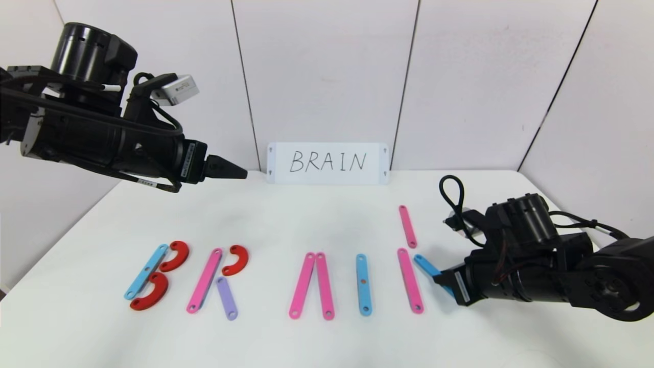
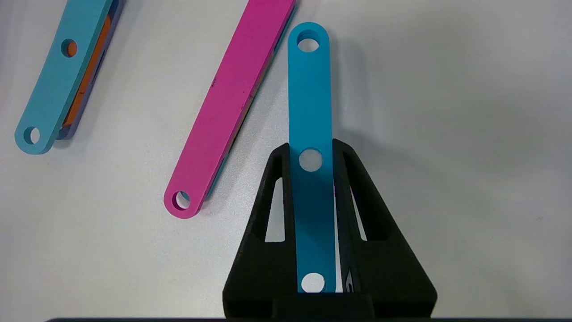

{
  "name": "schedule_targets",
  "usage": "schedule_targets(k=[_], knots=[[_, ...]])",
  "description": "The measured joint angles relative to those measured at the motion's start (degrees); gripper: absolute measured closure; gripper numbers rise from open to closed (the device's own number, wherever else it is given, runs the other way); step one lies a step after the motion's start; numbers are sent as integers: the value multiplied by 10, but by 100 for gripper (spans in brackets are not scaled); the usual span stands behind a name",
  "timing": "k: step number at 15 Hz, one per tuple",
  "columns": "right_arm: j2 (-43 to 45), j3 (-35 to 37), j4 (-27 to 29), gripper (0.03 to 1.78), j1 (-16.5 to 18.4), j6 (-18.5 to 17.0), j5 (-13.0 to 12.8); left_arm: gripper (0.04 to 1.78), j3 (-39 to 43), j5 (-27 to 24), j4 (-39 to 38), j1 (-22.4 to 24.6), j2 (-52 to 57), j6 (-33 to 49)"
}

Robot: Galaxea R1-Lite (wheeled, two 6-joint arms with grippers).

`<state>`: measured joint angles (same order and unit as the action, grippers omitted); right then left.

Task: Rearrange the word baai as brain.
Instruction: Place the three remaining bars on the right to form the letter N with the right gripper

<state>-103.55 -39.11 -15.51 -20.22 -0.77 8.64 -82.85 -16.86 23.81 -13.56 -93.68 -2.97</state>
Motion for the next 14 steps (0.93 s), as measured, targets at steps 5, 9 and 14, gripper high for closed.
schedule_targets(k=[5, 9, 14], knots=[[-14, -3, -11, 153, -2, 0, 0, 8, 2, 0, -1, -1, 1, 0], [-27, -6, -34, 153, -3, 5, -1, 8, 2, 0, -1, -1, 1, 0], [-34, -8, -39, 141, -3, 8, -1, 8, 2, 0, -1, -1, 2, 0]])
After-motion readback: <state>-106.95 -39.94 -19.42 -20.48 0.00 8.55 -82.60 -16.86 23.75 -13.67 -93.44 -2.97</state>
